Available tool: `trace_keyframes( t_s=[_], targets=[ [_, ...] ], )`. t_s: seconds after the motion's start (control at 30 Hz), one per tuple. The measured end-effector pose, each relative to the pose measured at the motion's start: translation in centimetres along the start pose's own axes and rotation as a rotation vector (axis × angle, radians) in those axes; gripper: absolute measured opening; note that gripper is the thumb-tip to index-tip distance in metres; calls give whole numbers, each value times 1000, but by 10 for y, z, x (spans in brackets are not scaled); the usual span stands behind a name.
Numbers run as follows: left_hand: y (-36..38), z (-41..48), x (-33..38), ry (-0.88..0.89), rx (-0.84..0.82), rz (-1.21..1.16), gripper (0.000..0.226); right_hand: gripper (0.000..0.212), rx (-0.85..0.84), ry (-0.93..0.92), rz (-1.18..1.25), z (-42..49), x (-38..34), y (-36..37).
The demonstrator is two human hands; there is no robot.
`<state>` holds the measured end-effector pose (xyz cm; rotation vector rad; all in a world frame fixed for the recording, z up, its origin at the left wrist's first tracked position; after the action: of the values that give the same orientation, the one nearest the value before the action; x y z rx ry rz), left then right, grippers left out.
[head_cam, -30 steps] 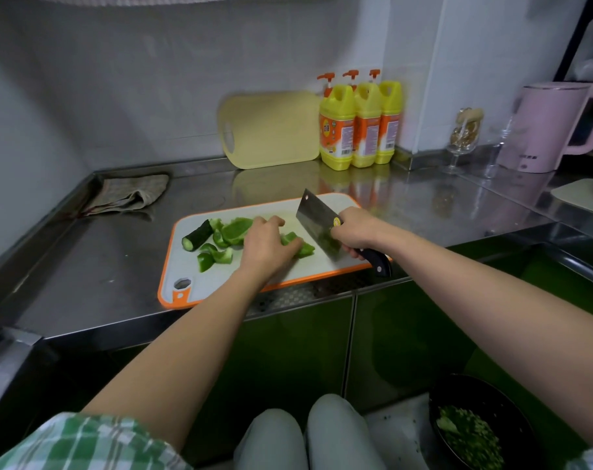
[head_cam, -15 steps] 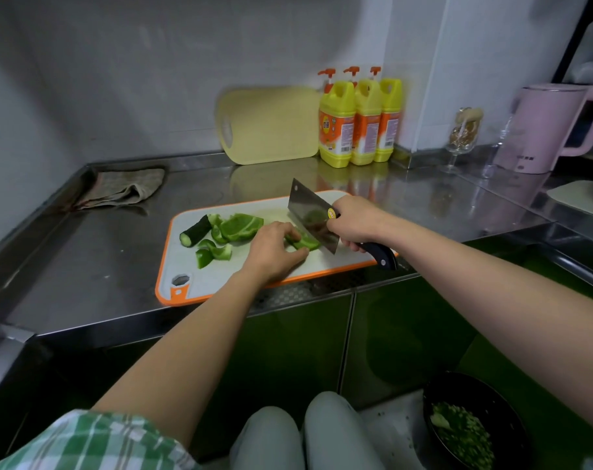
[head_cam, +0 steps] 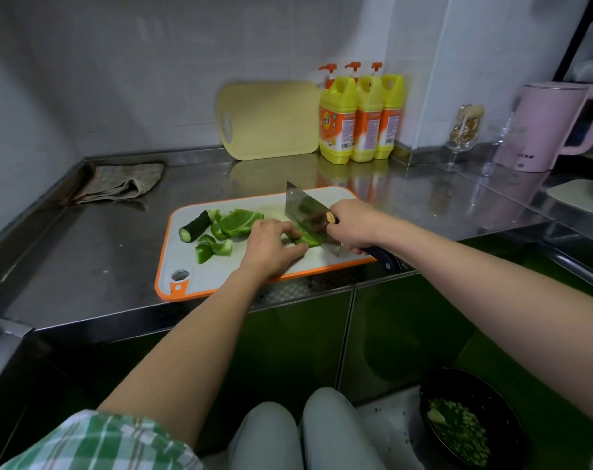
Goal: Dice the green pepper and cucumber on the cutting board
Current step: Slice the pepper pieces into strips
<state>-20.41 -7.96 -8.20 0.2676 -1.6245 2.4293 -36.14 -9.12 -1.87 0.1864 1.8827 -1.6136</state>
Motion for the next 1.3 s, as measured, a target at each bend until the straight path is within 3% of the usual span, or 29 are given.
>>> trace_keyframes(
  t_s=[0.37, 0.6, 0.87, 1.1, 1.3],
  targets=[
    [-3, 3, 0, -72, -36, -62, 21, 18, -66, 97, -38, 16, -11, 9],
    [-1, 1, 0, -88, -15, -100, 21, 16, 53, 113, -11, 26, -10, 16],
    [2, 1, -3, -104, -44, -118, 29, 18, 160, 94, 227, 23, 13, 7],
    [0, -1, -2, -110, -52, -107, 39, 18, -4, 87, 168, 11, -3, -5],
    [1, -1, -2, -108, -46, -107, 41, 25, -4, 93, 83, 4, -6, 3]
  ],
)
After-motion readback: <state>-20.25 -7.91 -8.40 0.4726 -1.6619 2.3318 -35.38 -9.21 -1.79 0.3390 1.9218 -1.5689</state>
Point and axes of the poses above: each hand's wrist, its own z-axis towards the middle knuckle, its own y-axis out of the palm, x = y × z, the point moved 3 cm from there along z, towards the middle knuckle, and after that the axes turned 15 degrees about z, right-handed, at the moved point
